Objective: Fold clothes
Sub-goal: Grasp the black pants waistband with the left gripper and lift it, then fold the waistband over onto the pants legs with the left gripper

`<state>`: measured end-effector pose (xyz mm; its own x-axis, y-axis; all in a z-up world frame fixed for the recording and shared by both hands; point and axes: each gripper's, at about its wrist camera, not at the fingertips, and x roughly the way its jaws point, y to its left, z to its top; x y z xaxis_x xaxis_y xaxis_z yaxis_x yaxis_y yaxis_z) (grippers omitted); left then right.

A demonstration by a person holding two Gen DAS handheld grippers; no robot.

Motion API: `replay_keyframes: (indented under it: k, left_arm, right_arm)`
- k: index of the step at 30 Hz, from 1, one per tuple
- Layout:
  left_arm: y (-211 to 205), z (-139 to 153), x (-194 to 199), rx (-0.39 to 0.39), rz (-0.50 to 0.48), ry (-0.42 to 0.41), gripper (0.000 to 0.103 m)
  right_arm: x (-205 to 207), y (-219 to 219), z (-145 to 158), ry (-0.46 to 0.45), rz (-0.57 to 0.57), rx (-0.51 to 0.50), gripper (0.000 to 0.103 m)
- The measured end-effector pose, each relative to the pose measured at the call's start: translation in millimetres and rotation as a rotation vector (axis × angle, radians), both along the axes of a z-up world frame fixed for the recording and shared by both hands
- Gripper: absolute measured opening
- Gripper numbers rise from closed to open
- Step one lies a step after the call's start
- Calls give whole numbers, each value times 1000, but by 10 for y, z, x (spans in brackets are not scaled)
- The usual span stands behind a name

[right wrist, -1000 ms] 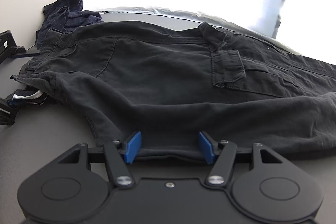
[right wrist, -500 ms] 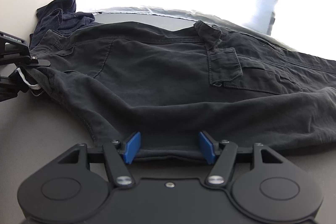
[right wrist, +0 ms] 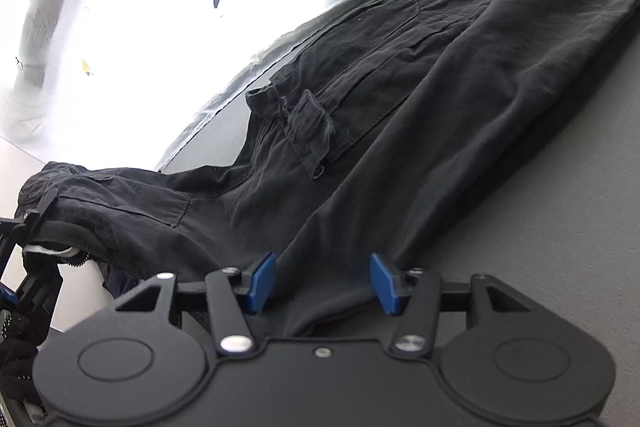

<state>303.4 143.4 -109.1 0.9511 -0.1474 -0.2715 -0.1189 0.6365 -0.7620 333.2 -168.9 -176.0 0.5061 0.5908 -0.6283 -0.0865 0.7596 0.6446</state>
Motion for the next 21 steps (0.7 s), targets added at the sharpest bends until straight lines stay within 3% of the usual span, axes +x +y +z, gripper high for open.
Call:
replay_keyframes:
  k: [3, 8, 9, 11, 12, 17, 21]
  left_arm:
    - [-250, -5, 234, 3, -115, 0, 16]
    - [-553, -463, 657, -197, -262, 106, 20]
    - [-606, -616, 742, -222, -280, 151, 21]
    - [-685, -871, 889, -263, -327, 250, 21]
    - [-699, -944, 920, -306, -337, 283, 22]
    - [-641, -898, 884, -426, -354, 221, 52]
    - [-551, -843, 826, -504, -374, 160, 59]
  right_arm:
    - [7, -115, -5, 10, -41, 18, 54]
    - [47, -313, -41, 55, -135, 69, 54]
    - [50, -348, -55, 69, -154, 61, 54]
    - [55, -418, -82, 97, -194, 42, 67]
    - [58, -453, -95, 111, -213, 32, 64]
    - [-2, -592, -58, 105, -242, 45, 66]
    - [32, -614, 34, 71, -242, 59, 66]
